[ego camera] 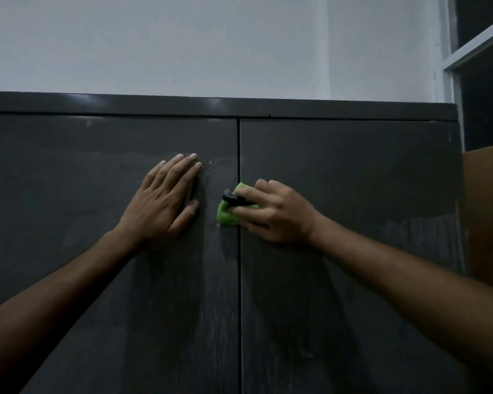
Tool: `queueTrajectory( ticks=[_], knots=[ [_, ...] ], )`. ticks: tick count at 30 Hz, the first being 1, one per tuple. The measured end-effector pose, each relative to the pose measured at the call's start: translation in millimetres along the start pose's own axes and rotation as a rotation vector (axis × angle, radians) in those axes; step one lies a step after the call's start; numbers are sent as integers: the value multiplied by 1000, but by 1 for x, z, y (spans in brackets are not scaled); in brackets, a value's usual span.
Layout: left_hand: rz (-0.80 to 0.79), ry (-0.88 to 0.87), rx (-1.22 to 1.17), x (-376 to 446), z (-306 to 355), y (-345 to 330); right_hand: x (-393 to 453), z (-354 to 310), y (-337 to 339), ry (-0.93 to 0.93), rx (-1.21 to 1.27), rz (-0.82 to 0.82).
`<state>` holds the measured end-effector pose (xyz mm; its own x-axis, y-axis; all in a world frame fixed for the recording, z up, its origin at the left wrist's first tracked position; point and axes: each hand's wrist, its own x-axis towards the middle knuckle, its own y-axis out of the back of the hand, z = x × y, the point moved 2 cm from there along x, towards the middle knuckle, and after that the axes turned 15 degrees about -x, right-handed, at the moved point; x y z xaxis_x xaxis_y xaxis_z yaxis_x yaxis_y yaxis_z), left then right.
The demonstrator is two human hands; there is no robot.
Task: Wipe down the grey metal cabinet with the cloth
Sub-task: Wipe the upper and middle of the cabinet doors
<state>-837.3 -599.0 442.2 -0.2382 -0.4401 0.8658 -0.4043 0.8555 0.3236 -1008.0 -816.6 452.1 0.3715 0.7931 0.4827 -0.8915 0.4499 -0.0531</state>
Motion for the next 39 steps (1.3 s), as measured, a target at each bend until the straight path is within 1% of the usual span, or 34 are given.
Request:
queueTrajectory(
  ticks=[1,2,3,4,5,6,7,9,10,11,12,13,15,16,17,18,20,21,22,23,24,26,27,28,29,31,32,33,34,35,36,37,38,39],
  knots=[
    [13,-2,-1,-5,-5,2,3,12,2,13,-27,-1],
    [23,5,0,-9,-11,4,8,27,2,-97,-56,13],
    [30,22,2,-15,-17,5,15,41,2,-312,-71,21],
    [35,41,6,-20,-23,7,21,47,1,-565,-66,27],
    [37,60,8,-24,-28,7,25,43,-2,-736,-63,39],
    [34,74,10,-28,-32,8,29,30,-5,-782,-60,52],
    [26,80,13,-30,-35,8,32,14,-9,-677,-45,57],
    [8,73,26,-32,-39,8,30,-18,-11,-216,10,17],
    [4,69,29,-33,-40,8,28,-18,-8,-30,18,0],
    [7,69,27,-33,-40,8,30,-7,-6,50,-1,4],
    [14,70,21,-33,-40,7,35,7,-5,16,-29,11],
    [21,70,13,-32,-40,6,43,24,-4,-137,-57,41],
    [31,68,0,-33,-40,5,53,45,-3,-586,-74,60],
    [32,69,-5,-33,-40,5,54,41,-5,-692,-75,73],
    [27,70,-9,-33,-40,5,54,27,-8,-672,-68,75],
    [21,71,-13,-33,-41,5,51,8,-11,-523,-45,56],
    [10,68,-16,-33,-42,7,39,-23,-10,-95,19,-24],
    [7,64,-17,-33,-42,7,36,-22,-7,39,22,-52],
    [8,64,-16,-33,-42,7,38,-13,-5,86,3,-62],
    [11,66,-17,-32,-42,7,43,-2,-4,35,-22,-50],
    [13,69,-20,-32,-42,6,50,9,-5,-114,-43,-24],
    [20,75,-25,-32,-42,5,60,16,-4,-553,-41,21],
    [25,73,-27,-33,-42,6,63,6,-7,-694,-23,33],
    [31,69,-30,-33,-41,7,65,-12,-11,-709,-7,36],
    [38,63,-33,-32,-40,7,66,-31,-14,-577,13,24],
    [45,60,-47,-33,-39,8,63,-52,-15,-133,60,-58],
    [44,59,-56,-33,-40,8,63,-43,-12,13,52,-72],
    [42,61,-62,-33,-40,9,66,-27,-11,54,18,-64],
    [38,66,-65,-33,-40,8,71,-9,-9,-29,-12,-42],
    [33,74,-66,-33,-40,8,77,10,-8,-223,-27,-4],
    [30,84,-69,-34,-40,8,81,23,-5,-463,-16,14],
    [30,92,-78,-34,-39,8,83,24,-5,-627,-7,18],
    [31,95,-91,-33,-38,9,84,15,-8,-662,-9,26],
    [32,91,-107,-33,-37,10,84,-1,-11,-556,-7,24]
  ],
)
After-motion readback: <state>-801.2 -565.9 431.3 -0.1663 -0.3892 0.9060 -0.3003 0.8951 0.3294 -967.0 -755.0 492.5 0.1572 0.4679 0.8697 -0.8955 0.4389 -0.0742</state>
